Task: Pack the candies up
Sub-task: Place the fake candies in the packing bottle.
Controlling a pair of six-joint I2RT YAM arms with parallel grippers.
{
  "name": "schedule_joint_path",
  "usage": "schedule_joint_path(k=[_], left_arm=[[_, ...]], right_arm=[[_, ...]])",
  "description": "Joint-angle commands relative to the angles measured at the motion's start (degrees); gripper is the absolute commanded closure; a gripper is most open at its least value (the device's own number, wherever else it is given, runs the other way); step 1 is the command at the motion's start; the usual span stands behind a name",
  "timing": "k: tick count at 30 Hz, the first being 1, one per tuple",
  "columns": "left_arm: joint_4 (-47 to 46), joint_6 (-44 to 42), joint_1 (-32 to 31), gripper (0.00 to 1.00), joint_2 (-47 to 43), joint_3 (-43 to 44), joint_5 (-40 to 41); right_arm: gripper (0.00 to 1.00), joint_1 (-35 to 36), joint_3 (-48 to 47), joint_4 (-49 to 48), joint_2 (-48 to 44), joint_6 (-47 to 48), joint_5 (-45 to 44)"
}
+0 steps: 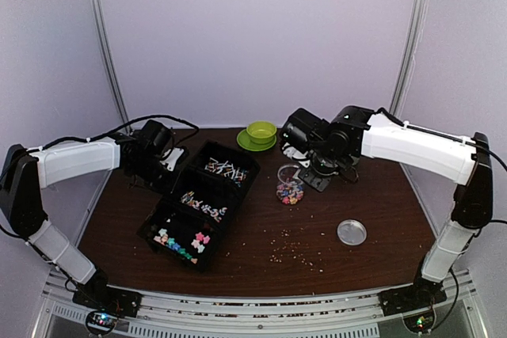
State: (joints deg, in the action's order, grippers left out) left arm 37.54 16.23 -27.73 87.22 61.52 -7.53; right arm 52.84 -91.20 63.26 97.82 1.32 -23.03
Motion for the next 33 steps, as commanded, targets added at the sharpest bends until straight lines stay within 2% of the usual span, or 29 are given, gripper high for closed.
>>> schedule_joint_path(k=[1, 24, 33], left_arm=[[-5.63, 1.35, 0.32, 1.00, -2.09, 3.24, -3.32], [-5.64, 1.26, 0.39, 1.00, -1.97, 3.28, -3.83], [-4.24, 1.01, -0.08, 1.00, 0.66, 3.64, -3.87]], right_arm=[[1.00, -0.32, -3.40, 3.65, 2.17, 0.82, -2.15], [1.00, -0.29, -10.05, 7.55, 4.94, 2.99, -4.82], [1.00, -0.02, -4.09, -4.30, -1.75, 2.15, -1.70]])
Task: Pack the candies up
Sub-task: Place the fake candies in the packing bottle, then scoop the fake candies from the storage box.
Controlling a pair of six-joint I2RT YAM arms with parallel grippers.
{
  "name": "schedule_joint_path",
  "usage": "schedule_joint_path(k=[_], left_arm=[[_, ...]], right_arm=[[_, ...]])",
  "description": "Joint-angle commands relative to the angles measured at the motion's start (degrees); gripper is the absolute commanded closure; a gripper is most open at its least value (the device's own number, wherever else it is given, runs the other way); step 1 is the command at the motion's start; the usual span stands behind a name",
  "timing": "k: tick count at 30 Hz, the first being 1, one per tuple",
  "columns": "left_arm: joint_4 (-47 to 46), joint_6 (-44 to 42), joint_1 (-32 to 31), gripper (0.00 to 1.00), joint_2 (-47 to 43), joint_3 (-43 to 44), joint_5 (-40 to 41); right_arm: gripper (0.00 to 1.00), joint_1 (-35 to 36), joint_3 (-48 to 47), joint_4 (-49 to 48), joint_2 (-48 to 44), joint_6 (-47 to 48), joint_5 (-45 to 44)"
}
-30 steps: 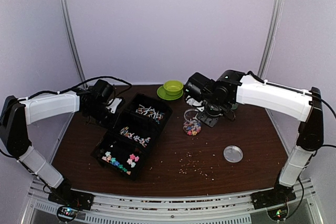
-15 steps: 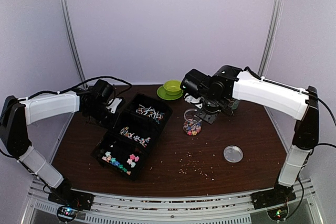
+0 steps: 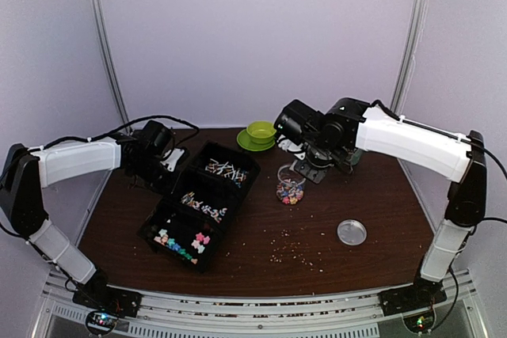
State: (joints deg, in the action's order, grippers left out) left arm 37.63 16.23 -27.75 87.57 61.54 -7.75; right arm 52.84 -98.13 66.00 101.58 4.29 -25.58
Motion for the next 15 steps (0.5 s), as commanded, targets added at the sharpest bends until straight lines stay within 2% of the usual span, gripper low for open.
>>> schedule_joint_path(k=[1, 6, 15], left_arm=[[-3.94, 0.74, -0.22, 1.00, 0.73, 3.96, -3.59], [-2.16, -1.08, -2.08, 1.00, 3.16, 5.25, -3.02], [-1.42, -3.30, -5.23, 1.00, 5.33, 6.01, -2.29]], right_arm=[[1.00, 0.05, 3.99, -8.99, -6.48, -0.73, 2.07], [1.00, 0.62, 7.82, -15.31, -10.38, -0.25, 9.13], [1.00, 4.74, 1.57, -6.20, -3.69, 1.71, 10.84]])
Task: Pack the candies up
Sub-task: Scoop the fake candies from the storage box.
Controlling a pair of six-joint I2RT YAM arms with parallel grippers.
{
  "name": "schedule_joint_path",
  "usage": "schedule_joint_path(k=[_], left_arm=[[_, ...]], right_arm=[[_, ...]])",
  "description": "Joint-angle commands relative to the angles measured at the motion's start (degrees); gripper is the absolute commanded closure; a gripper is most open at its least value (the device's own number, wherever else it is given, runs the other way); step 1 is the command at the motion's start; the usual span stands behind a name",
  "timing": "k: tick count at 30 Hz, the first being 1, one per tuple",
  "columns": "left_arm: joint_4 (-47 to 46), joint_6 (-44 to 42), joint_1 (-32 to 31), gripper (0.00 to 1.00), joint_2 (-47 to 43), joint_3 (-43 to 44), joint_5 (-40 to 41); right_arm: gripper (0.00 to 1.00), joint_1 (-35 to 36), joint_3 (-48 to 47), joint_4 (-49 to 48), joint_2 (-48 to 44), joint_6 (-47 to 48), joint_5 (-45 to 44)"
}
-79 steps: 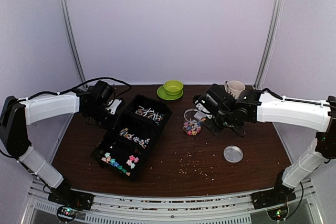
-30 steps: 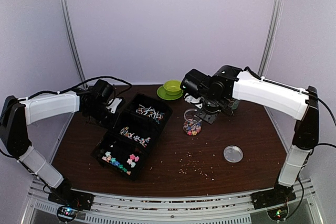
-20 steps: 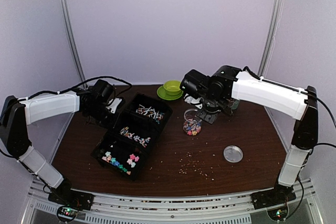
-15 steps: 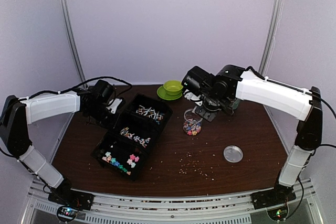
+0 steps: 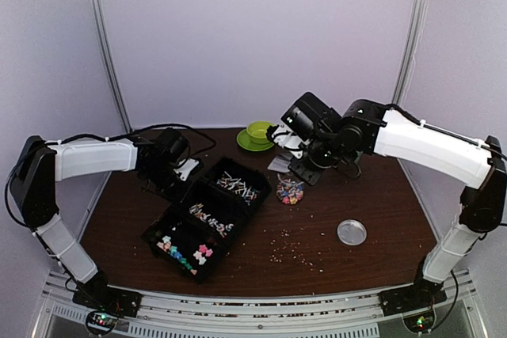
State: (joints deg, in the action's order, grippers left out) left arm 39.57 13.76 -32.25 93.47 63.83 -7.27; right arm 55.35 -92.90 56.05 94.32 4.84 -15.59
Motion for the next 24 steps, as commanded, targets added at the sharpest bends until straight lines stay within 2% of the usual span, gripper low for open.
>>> schedule_joint_path(k=[1, 14, 24], left_arm=[[-2.88, -0.84, -0.83, 1.00, -0.31, 3.86, -2.59], [-1.39, -1.52, -3.08, 1.00, -0.32, 4.55, 3.88], [-1.43, -2.64, -4.53, 1.00, -1.60, 4.89, 7.19]], right_arm=[[1.00, 2.89, -4.61, 4.98, 4.64, 1.35, 0.09], [1.00, 6.73, -17.53, 13.95, 19.32, 1.21, -5.27], [1.00, 6.93, -21.07, 15.43, 24.86, 1.64, -6.67]])
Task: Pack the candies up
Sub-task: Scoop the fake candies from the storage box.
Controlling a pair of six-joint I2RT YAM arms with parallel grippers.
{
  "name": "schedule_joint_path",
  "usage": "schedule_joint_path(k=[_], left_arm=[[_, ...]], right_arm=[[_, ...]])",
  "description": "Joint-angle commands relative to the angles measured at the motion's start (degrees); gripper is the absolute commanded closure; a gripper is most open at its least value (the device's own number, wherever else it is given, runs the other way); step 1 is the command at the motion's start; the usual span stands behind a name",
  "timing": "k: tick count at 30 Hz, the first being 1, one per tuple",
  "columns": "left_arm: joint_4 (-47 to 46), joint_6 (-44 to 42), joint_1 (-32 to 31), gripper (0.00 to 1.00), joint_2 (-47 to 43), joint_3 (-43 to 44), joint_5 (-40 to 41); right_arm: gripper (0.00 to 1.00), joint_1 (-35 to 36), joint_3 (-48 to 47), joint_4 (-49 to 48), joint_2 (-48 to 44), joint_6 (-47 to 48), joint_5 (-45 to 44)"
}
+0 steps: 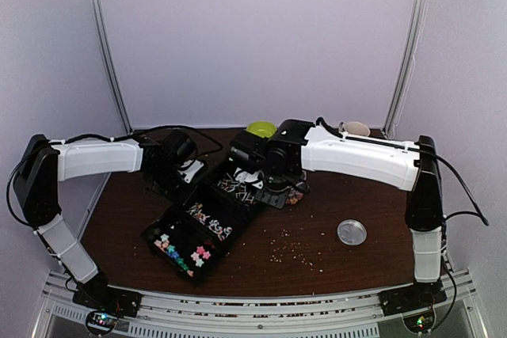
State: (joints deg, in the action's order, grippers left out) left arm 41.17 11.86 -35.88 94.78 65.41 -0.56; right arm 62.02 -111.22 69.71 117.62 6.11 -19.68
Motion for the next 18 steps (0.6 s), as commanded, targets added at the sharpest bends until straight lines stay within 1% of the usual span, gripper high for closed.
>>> schedule_joint_path(k=[1, 10, 18], left_arm=[[-3.05, -0.92, -1.13, 1.00, -3.03, 3.32, 0.78], [-3.03, -1.71, -2.44, 1.00, -3.46, 3.50, 2.11], [-4.10, -1.72, -2.44, 1.00, -4.56, 3.24, 1.08]], right_arm=[[1.00, 0.21, -3.11, 1.87, 2.08, 0.41, -2.69], [1.00, 0.29, -4.54, 1.49, 5.29, 1.51, -1.84], [1.00, -0.73, -4.81, -1.06, 8.33, 2.15, 2.74]])
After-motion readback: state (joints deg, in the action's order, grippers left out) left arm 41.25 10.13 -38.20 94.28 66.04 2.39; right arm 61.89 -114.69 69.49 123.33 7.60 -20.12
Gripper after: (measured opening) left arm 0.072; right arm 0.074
